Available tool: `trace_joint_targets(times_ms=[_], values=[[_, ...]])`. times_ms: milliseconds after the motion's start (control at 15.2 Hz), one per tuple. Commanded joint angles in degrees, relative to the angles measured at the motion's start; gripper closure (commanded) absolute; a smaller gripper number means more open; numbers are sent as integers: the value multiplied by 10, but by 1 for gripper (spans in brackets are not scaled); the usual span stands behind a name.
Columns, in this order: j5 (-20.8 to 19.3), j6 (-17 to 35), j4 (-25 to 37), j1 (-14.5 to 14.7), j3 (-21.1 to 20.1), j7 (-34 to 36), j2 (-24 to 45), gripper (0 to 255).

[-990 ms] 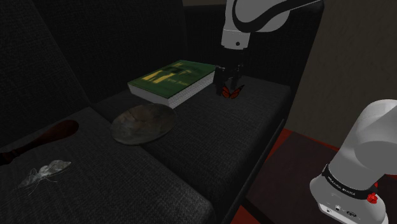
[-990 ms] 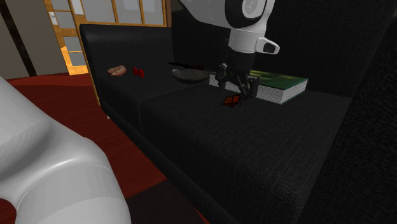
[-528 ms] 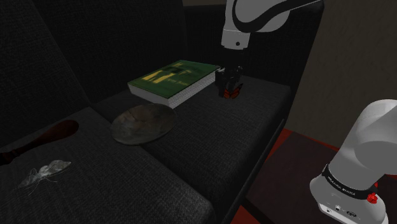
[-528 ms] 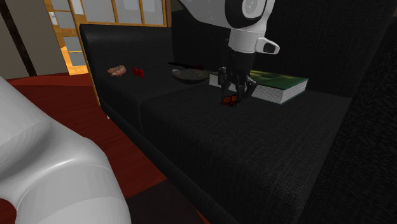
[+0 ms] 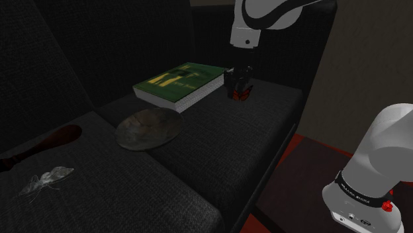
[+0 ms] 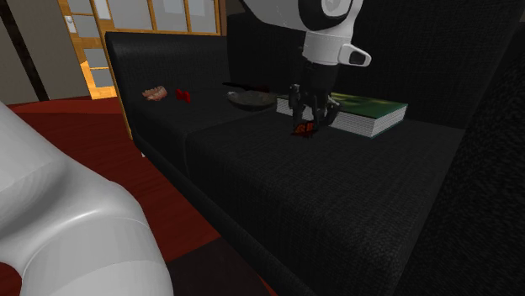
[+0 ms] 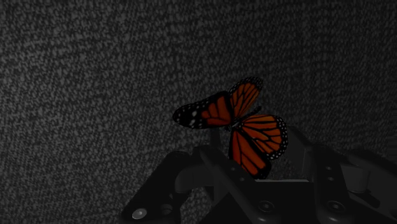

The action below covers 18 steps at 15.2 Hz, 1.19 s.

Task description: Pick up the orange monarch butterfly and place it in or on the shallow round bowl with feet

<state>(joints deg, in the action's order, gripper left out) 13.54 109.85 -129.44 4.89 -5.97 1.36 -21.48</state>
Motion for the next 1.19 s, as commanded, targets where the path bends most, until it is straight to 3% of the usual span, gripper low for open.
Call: trace_joint_targets(times_ms=[0,1122], values=[[-1,-17,14,0,1,3,-2,255],[-10,-144,150,-3,7,25,4,255]])
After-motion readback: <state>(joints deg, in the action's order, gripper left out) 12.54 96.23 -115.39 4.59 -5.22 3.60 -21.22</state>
